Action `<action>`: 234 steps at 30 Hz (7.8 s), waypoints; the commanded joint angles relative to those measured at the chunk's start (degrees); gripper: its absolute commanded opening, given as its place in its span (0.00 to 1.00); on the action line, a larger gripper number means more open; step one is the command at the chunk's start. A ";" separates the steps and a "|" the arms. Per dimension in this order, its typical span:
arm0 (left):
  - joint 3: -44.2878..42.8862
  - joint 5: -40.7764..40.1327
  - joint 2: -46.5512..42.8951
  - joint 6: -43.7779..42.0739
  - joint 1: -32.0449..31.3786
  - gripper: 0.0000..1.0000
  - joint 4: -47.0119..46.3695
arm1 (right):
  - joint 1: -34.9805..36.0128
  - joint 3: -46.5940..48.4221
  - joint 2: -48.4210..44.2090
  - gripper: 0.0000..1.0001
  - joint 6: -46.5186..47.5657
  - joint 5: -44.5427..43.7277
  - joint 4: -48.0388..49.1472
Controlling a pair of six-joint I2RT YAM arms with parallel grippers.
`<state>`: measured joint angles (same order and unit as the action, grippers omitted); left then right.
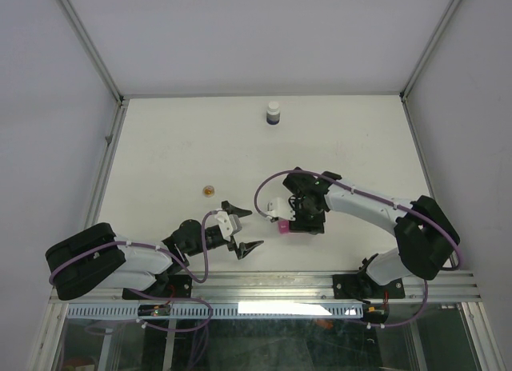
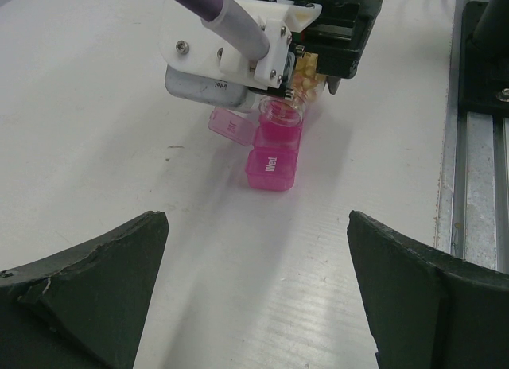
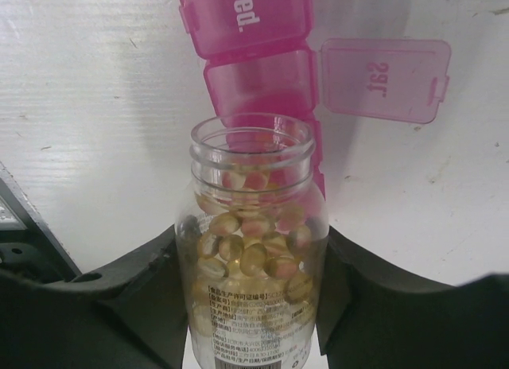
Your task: Sort the pills into containers
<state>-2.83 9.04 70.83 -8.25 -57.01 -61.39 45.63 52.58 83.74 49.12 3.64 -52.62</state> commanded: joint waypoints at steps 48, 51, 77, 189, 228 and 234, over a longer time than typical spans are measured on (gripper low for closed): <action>1.08 0.39 0.88 0.64 -0.37 0.99 -4.75 | 0.16 2.07 -2.07 0.00 -1.69 -1.90 -2.28; 1.13 0.51 1.08 0.71 -0.38 0.99 -5.05 | 0.42 -0.79 -4.39 0.00 -0.59 -3.61 2.79; 1.26 0.20 1.58 0.69 -0.38 0.99 -5.49 | 0.80 4.11 -0.66 0.00 -2.80 -0.08 -3.12; 1.74 0.18 4.12 0.84 -0.33 0.99 -8.44 | 1.21 3.45 -0.45 0.00 -5.57 -1.88 -3.96; 1.80 0.49 4.69 0.78 -0.32 0.99 -9.03 | 0.32 0.28 -0.27 0.00 -5.30 -7.32 0.24; 1.87 0.57 4.35 0.94 -0.30 0.99 -8.79 | -0.60 2.17 -0.66 0.00 -4.92 -2.75 -2.85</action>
<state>-1.98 9.04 75.53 -8.03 -57.01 -66.06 46.22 52.58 82.70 44.05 0.34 -53.39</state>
